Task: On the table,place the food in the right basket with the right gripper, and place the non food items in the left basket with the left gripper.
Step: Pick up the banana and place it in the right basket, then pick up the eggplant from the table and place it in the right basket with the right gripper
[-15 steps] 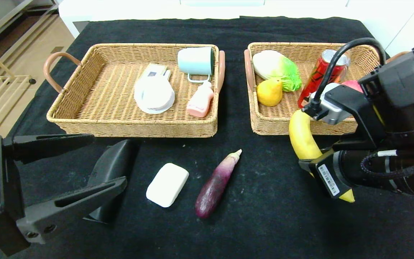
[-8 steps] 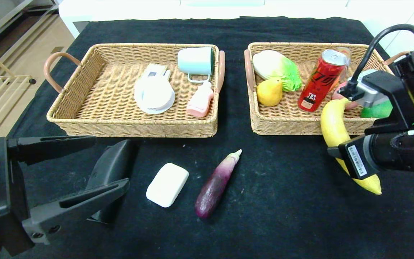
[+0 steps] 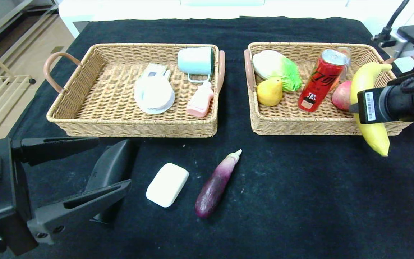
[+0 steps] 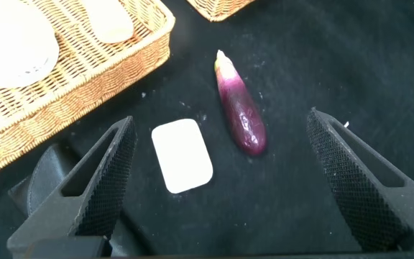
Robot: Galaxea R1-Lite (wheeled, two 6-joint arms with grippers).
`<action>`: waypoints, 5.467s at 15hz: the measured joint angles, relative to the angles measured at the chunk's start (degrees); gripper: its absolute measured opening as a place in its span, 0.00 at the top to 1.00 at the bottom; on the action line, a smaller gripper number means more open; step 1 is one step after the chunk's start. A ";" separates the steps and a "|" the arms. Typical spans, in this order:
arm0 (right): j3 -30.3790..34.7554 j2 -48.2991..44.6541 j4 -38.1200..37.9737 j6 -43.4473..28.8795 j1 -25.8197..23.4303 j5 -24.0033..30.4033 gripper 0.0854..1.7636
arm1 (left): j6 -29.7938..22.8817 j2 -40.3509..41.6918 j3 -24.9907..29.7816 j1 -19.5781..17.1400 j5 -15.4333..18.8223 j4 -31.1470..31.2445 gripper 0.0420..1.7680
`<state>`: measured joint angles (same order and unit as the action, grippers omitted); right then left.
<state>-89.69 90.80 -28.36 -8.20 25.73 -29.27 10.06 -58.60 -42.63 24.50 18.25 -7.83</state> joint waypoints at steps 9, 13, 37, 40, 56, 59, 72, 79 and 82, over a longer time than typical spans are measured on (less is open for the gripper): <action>-10.20 9.09 9.45 -3.06 -7.11 -0.28 0.67 | 0.02 0.02 -0.01 0.05 0.00 0.09 0.03; -11.19 10.30 13.56 -3.10 -8.11 -1.43 0.67 | 0.09 -0.09 0.07 0.20 0.02 0.12 0.03; 0.68 1.76 10.06 -3.67 -2.19 -1.77 0.09 | 0.33 -0.13 0.10 0.20 0.00 0.06 0.03; 6.42 -1.50 9.57 -6.57 0.45 -1.82 0.07 | 0.35 -0.13 0.10 0.20 0.00 0.06 0.03; 8.13 7.98 8.24 -22.33 27.54 -4.16 0.04 | 0.41 -0.38 -0.11 -0.09 -0.43 -0.22 0.03; 3.24 12.48 8.22 -22.50 30.82 -6.53 0.04 | 0.44 0.61 -0.39 -0.02 -0.43 -0.13 0.03; -4.80 26.05 6.28 -29.03 36.58 -12.11 0.04 | 0.41 3.50 -1.05 -0.15 -0.41 -0.09 0.03; -5.02 27.98 6.47 -29.55 36.72 -12.18 0.03 | 0.44 3.19 -0.89 -0.09 -0.43 -0.07 0.03; -5.05 28.75 6.42 -30.14 36.74 -12.24 0.03 | 0.44 3.17 -0.85 -0.06 -0.39 -0.05 0.03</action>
<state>-94.73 119.54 -21.93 -38.34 62.48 -41.51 10.50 -55.43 -43.48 24.44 17.86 -7.88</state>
